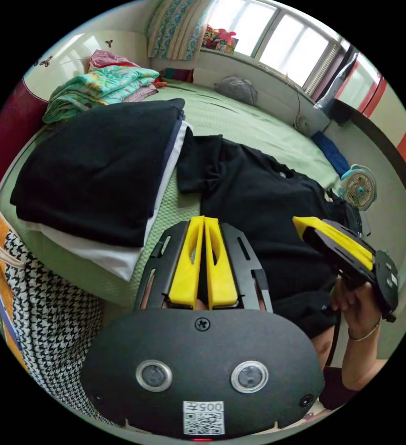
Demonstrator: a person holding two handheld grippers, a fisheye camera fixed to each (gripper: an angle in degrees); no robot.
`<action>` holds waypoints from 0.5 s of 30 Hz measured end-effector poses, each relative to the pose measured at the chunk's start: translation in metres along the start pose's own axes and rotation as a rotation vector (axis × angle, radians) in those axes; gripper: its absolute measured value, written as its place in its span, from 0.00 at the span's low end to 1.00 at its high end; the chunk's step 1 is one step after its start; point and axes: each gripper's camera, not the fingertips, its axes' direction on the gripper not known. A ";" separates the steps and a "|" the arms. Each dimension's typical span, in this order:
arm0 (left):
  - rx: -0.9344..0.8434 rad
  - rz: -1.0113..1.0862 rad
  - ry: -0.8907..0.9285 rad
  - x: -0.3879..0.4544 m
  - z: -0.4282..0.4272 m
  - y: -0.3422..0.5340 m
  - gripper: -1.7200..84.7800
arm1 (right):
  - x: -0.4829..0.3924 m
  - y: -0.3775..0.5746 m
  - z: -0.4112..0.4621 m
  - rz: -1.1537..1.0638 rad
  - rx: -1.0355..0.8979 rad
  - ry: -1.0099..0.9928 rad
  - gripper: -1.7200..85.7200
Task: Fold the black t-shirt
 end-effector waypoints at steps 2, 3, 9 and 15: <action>-0.010 -0.019 -0.032 -0.010 0.010 -0.013 0.03 | -0.001 -0.012 0.018 -0.033 -0.046 -0.017 0.01; -0.018 -0.019 -0.039 -0.012 0.013 -0.016 0.03 | -0.001 -0.019 0.030 -0.047 -0.067 -0.029 0.01; -0.038 -0.051 -0.017 -0.038 0.036 -0.044 0.10 | 0.000 -0.046 0.080 -0.077 -0.227 -0.035 0.01; -0.023 -0.063 -0.018 -0.060 0.052 -0.064 0.14 | 0.003 -0.062 0.097 -0.081 -0.265 -0.016 0.01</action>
